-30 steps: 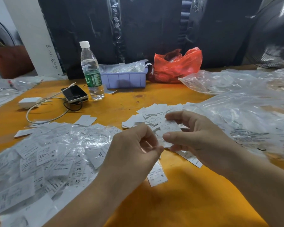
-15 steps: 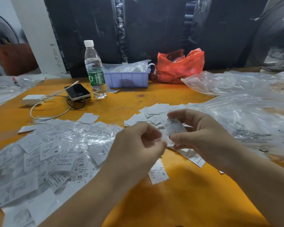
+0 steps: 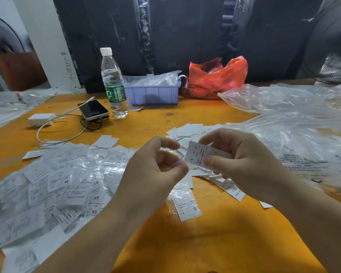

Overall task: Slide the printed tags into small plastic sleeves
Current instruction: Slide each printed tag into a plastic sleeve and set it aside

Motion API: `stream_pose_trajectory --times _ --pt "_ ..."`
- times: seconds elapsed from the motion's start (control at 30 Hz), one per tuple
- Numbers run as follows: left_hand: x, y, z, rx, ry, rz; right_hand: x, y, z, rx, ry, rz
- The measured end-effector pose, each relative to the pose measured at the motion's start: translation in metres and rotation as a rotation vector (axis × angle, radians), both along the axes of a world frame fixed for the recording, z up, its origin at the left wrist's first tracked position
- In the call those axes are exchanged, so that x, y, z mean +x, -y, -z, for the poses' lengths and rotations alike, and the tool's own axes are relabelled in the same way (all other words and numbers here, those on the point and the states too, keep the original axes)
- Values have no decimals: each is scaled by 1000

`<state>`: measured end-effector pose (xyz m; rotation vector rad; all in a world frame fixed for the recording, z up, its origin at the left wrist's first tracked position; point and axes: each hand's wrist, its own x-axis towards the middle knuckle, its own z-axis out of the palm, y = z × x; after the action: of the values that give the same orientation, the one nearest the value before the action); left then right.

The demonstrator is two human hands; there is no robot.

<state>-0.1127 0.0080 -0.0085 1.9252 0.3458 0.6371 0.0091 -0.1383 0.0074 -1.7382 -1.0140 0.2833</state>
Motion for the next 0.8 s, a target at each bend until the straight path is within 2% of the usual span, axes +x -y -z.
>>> stream_pose_trajectory --times 0.2,0.53,0.67,0.8 --pt "0 -1 -1 -49 11 0 2 1 -1 6 78 25" --pt "4 -7 -2 -428 17 103 5 2 -3 92 -37 -106" --pt "4 -7 -3 -472 9 142 8 4 -2 90 -40 -117" --pt "5 -6 -2 -434 -10 168 8 1 0 65 -40 -117"
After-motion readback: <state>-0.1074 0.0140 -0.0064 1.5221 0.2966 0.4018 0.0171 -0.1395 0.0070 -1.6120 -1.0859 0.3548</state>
